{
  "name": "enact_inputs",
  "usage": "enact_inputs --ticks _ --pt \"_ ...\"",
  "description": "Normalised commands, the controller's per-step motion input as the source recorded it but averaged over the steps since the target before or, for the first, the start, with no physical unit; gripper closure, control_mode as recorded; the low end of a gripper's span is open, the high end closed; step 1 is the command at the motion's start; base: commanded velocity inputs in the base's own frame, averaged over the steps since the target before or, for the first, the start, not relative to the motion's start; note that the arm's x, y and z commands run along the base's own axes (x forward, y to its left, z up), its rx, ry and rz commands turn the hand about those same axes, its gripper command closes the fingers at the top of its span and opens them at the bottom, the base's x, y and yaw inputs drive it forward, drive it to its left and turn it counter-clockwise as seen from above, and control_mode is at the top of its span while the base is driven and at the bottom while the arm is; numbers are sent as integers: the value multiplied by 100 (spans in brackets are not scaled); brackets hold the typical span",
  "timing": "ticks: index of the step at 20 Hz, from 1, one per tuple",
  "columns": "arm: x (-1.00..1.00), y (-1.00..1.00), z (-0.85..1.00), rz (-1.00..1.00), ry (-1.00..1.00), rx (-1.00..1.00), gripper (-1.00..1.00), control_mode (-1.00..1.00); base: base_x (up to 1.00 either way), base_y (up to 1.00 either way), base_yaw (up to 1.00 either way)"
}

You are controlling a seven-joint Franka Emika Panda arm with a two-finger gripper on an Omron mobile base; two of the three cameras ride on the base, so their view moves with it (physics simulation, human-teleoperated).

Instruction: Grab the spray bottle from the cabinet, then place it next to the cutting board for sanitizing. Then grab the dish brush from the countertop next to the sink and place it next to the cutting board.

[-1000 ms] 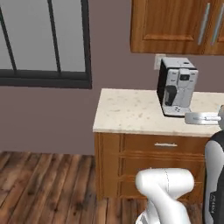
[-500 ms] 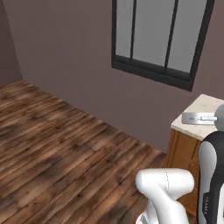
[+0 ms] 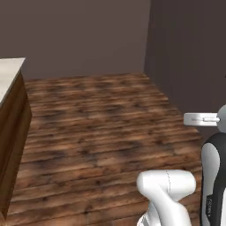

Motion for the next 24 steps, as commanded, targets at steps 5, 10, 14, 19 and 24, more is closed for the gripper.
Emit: enact_inputs --ticks 5,10,14,19,24 --pt "0 0 0 0 0 0 -100 100 0 0 100" --pt "0 0 0 0 0 0 -100 100 0 0 100" --pt "0 0 0 0 0 0 -100 100 0 27 95" --pt "0 0 0 0 0 0 -100 100 0 52 91" --pt "0 0 0 0 0 0 -100 100 0 2 100"
